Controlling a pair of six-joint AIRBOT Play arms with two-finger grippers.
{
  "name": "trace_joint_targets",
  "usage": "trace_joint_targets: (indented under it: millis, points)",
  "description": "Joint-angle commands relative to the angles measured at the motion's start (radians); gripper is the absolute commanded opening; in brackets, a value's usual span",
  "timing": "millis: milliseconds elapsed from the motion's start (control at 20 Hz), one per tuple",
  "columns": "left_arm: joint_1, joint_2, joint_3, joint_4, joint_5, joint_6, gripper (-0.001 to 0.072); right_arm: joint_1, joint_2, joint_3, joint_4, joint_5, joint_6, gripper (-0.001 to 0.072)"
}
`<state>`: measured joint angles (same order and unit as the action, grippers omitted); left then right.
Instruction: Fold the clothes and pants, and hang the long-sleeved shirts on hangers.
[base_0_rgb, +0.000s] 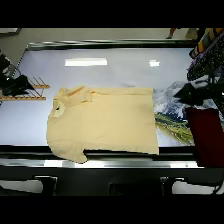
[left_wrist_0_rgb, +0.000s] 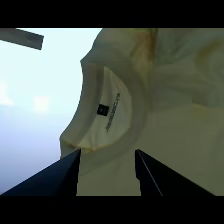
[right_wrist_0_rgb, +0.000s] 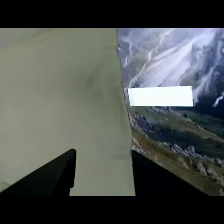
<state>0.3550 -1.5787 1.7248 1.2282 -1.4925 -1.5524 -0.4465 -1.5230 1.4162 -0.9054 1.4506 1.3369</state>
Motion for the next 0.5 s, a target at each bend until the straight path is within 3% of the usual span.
trace_joint_targets:
  millis: [0, 200, 450]
  points:
    - [0.116, 0.219, -0.311, -0.048, 0.02, 0.005, 0.0397, -0.093, 0.151, -0.298, 0.014, 0.034, -0.077, 0.0422]
    - [0.161, 0.369, -0.581, -0.051, 0.08, 0.005, 0.0397, -0.092, 0.264, -0.572, -0.071, -0.042, -0.098, 0.042]
    - [0.161, 0.394, -0.673, -0.05, 0.099, 0.005, 0.0386, -0.092, 0.284, -0.792, -0.076, -0.105, -0.171, 0.0421]
